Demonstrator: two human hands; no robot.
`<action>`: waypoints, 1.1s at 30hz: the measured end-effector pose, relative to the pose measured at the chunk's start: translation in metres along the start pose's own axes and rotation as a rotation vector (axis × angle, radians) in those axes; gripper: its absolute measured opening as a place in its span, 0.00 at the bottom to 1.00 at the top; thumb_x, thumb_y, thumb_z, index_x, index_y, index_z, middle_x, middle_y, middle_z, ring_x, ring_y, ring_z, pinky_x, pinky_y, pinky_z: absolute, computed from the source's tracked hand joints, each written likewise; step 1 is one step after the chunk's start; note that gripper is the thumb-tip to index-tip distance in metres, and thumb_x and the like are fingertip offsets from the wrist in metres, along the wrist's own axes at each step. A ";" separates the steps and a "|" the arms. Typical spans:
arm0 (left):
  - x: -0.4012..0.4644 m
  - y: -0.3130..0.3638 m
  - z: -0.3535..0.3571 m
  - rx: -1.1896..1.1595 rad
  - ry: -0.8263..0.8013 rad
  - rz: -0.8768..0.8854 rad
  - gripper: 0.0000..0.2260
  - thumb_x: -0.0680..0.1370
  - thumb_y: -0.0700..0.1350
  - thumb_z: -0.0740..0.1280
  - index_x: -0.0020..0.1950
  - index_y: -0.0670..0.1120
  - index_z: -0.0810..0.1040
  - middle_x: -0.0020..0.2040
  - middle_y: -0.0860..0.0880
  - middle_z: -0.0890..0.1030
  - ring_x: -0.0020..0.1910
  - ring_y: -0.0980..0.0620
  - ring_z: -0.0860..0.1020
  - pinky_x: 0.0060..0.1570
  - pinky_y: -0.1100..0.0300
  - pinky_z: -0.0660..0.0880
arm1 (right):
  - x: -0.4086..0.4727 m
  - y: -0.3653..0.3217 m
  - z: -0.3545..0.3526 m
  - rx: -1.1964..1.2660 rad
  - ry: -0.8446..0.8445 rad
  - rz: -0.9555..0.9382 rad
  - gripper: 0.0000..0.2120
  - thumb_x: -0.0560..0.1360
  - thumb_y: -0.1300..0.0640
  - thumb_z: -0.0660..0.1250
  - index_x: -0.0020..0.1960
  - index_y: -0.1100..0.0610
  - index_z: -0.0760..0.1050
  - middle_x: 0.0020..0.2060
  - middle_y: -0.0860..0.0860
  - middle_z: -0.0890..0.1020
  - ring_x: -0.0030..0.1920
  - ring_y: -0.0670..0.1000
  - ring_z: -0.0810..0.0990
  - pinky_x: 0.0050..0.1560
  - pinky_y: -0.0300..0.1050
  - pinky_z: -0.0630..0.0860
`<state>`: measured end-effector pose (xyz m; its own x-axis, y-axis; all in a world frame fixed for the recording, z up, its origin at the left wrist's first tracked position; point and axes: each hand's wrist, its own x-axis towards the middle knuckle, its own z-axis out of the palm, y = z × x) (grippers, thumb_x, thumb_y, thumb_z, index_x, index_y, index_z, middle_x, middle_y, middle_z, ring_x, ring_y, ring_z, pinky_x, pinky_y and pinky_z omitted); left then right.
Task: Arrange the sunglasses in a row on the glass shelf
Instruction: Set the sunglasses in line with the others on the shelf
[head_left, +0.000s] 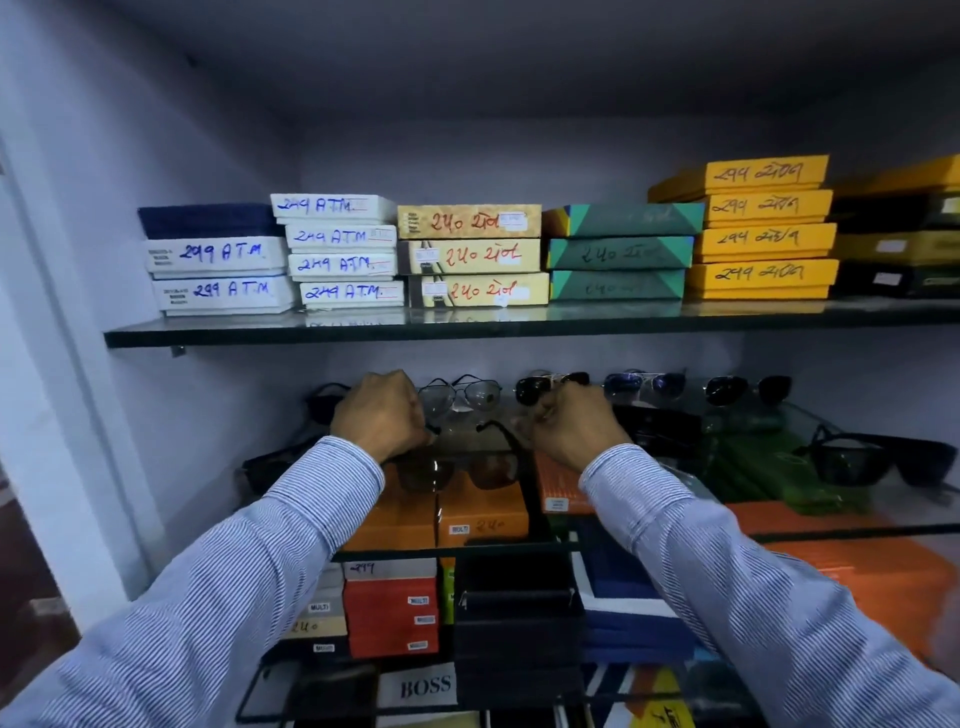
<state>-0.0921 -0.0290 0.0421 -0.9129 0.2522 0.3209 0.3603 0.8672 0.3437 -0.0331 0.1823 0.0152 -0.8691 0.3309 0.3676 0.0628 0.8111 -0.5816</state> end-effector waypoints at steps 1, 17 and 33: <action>-0.001 0.006 0.000 -0.004 0.022 0.025 0.06 0.71 0.45 0.79 0.46 0.46 0.86 0.52 0.48 0.85 0.51 0.47 0.83 0.55 0.48 0.82 | -0.001 0.007 -0.009 -0.022 0.029 -0.008 0.08 0.72 0.51 0.73 0.43 0.54 0.86 0.39 0.48 0.84 0.37 0.49 0.81 0.46 0.44 0.79; -0.010 0.122 0.048 -0.178 0.021 0.334 0.05 0.73 0.47 0.78 0.45 0.47 0.88 0.44 0.50 0.87 0.47 0.51 0.84 0.56 0.49 0.83 | -0.001 0.102 -0.086 -0.434 -0.092 0.017 0.12 0.74 0.60 0.71 0.57 0.55 0.83 0.55 0.58 0.84 0.53 0.59 0.83 0.57 0.53 0.80; -0.010 0.142 0.049 -0.142 0.102 0.265 0.05 0.72 0.45 0.79 0.43 0.44 0.89 0.34 0.55 0.81 0.36 0.58 0.78 0.51 0.61 0.79 | 0.009 0.100 -0.110 0.121 0.013 -0.135 0.07 0.71 0.59 0.75 0.49 0.57 0.85 0.37 0.48 0.84 0.34 0.41 0.80 0.43 0.37 0.79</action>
<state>-0.0417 0.1123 0.0448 -0.7622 0.4106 0.5004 0.6130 0.7063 0.3541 0.0191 0.3192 0.0400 -0.8593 0.2293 0.4571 -0.1144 0.7851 -0.6087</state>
